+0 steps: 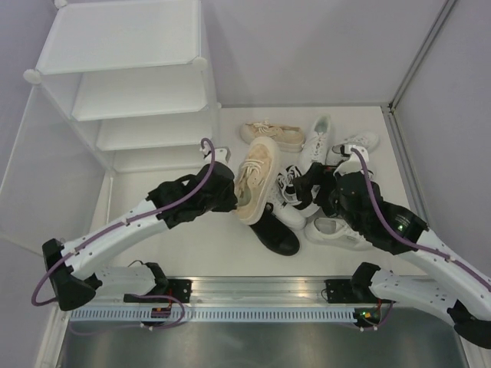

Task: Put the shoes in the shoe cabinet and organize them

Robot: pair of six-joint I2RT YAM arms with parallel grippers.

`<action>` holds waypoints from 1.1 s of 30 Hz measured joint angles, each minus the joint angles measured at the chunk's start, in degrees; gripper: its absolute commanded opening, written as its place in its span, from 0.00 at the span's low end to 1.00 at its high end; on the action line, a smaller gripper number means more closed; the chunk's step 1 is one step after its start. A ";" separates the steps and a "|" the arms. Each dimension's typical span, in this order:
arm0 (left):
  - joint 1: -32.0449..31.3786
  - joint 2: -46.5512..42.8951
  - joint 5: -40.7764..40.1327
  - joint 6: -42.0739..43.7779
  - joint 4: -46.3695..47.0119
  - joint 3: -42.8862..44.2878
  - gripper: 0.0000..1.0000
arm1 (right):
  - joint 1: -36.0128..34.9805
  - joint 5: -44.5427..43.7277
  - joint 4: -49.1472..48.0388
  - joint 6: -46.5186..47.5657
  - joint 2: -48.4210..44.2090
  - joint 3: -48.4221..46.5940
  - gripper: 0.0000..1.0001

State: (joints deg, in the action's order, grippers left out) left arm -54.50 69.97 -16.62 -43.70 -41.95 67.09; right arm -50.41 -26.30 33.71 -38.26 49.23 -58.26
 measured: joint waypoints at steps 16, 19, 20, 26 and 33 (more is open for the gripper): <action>12.31 -11.80 -13.79 -1.42 -34.75 16.70 0.02 | 0.00 -10.67 6.67 5.64 -6.27 -1.99 0.98; 20.50 -10.54 -13.11 2.71 -37.09 24.15 0.02 | 0.00 -10.88 6.95 6.21 -5.70 -2.47 0.98; 23.12 -9.62 -12.87 4.39 -37.44 26.71 0.02 | 0.00 -10.86 7.04 6.43 -5.57 -2.64 0.98; 34.95 2.14 -8.20 12.24 -39.08 45.79 0.02 | 0.00 -10.84 7.06 7.15 -5.79 -2.69 0.98; 39.87 16.92 -2.03 16.04 -39.32 58.82 0.02 | 0.00 -10.84 7.04 7.54 -7.21 -2.62 0.98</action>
State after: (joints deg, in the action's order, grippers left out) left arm -14.63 86.89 -18.65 -27.66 -81.28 125.91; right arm -50.41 -37.15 40.75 -30.72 42.02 -60.88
